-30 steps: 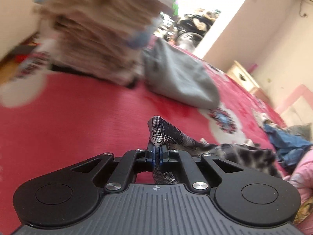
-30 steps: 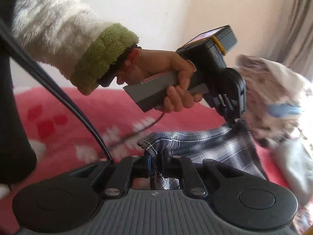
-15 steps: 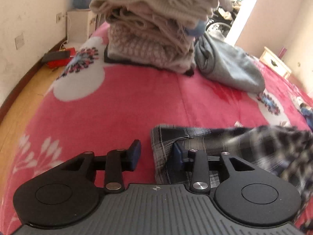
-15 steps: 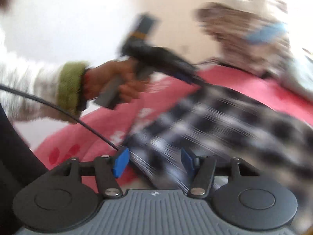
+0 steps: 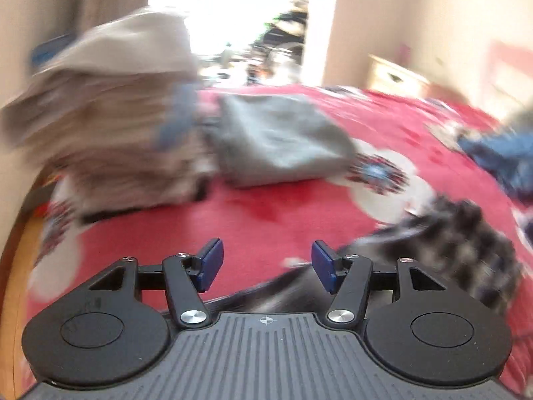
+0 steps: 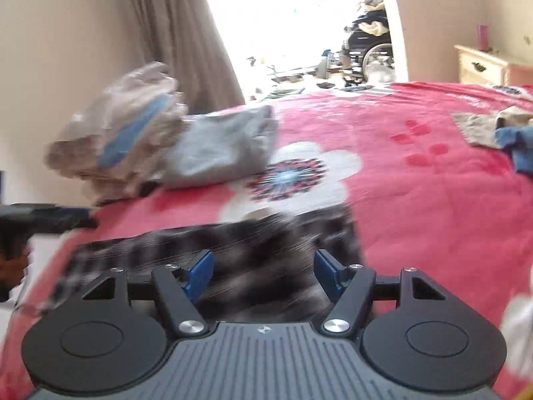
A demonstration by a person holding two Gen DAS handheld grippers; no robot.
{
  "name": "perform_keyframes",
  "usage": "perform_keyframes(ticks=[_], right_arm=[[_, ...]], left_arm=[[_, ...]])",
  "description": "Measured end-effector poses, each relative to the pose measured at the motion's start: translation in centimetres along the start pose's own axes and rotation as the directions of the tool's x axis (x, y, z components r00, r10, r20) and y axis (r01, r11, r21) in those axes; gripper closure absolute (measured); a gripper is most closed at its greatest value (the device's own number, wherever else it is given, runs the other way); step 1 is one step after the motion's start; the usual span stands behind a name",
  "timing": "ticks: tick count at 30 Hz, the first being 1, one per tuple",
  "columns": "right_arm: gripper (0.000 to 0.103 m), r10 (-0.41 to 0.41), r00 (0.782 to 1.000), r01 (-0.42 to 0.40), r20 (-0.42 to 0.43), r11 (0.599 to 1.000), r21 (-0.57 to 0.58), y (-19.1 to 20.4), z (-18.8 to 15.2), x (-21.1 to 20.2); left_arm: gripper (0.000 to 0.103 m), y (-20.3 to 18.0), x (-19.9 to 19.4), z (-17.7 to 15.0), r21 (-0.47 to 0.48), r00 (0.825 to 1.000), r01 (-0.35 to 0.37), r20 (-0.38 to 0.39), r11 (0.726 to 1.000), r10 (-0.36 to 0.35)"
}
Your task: Fold clothes
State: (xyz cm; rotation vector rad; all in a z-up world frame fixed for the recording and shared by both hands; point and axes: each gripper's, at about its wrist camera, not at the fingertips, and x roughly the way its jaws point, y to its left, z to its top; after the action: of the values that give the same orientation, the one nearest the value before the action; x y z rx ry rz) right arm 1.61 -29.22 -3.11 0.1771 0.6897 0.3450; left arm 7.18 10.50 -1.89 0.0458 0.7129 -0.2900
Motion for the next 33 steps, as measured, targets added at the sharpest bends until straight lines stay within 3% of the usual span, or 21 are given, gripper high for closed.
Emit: perform_keyframes(ticks=[5,10,11,12,14,15,19,25,28,29,32,33], right_arm=[[0.034,0.076,0.992,-0.071,-0.106,0.996,0.053,-3.6,1.9,5.6],[0.044,0.154,0.964,-0.137,-0.219,0.986,0.094,-4.5,2.1,10.0],[0.051,0.165,0.958,-0.146,-0.233,0.985,0.096,-4.3,2.0,10.5],[0.070,0.168,0.958,-0.147,-0.234,0.984,0.103,-4.3,1.8,10.7],[0.085,0.174,0.962,-0.148,-0.210,0.980,0.137,-4.6,1.7,10.4],[0.087,0.175,0.968,-0.147,-0.182,0.976,0.158,-4.9,1.8,9.8],[0.087,0.145,0.986,-0.127,-0.085,0.973,0.193,-5.5,2.0,7.8],[0.087,0.082,0.992,-0.057,-0.098,0.972,0.229,-7.2,1.1,8.8],[0.086,0.026,0.992,-0.005,-0.121,0.986,0.164,-7.3,0.5,9.9],[0.083,0.029,0.992,-0.009,-0.124,0.988,0.155,-7.3,0.5,9.9],[0.060,-0.005,0.989,0.023,-0.146,0.992,0.121,-6.8,1.5,8.0],[0.060,-0.026,0.991,0.037,-0.130,0.995,0.089,-6.4,1.9,6.8]], left_arm=[[0.044,-6.4,3.3,-1.7,0.150,0.996,0.072,-0.062,0.986,-0.063],[0.044,-9.2,4.5,-3.4,0.188,0.992,0.097,-0.099,0.977,-0.079],[0.044,-9.5,4.6,-3.6,0.196,0.992,0.097,-0.098,0.976,-0.079],[0.044,-9.7,4.7,-3.8,0.203,0.992,0.098,-0.099,0.974,-0.079],[0.044,-9.9,4.9,-4.0,0.208,0.991,0.100,-0.107,0.973,-0.079],[0.044,-9.9,5.1,-4.0,0.208,0.991,0.100,-0.110,0.973,-0.078],[0.044,-9.7,5.2,-3.8,0.186,0.992,0.095,-0.097,0.978,-0.078],[0.044,-9.3,5.9,-3.7,0.162,0.992,0.100,-0.090,0.982,-0.086],[0.044,-9.3,6.5,-4.0,0.161,0.992,0.095,-0.099,0.982,-0.080],[0.044,-9.2,6.7,-4.2,0.162,0.992,0.094,-0.099,0.982,-0.079],[0.044,-9.0,7.0,-4.5,0.162,0.993,0.081,-0.094,0.984,-0.066],[0.044,-8.8,6.8,-4.5,0.153,0.994,0.076,-0.089,0.985,-0.063]])
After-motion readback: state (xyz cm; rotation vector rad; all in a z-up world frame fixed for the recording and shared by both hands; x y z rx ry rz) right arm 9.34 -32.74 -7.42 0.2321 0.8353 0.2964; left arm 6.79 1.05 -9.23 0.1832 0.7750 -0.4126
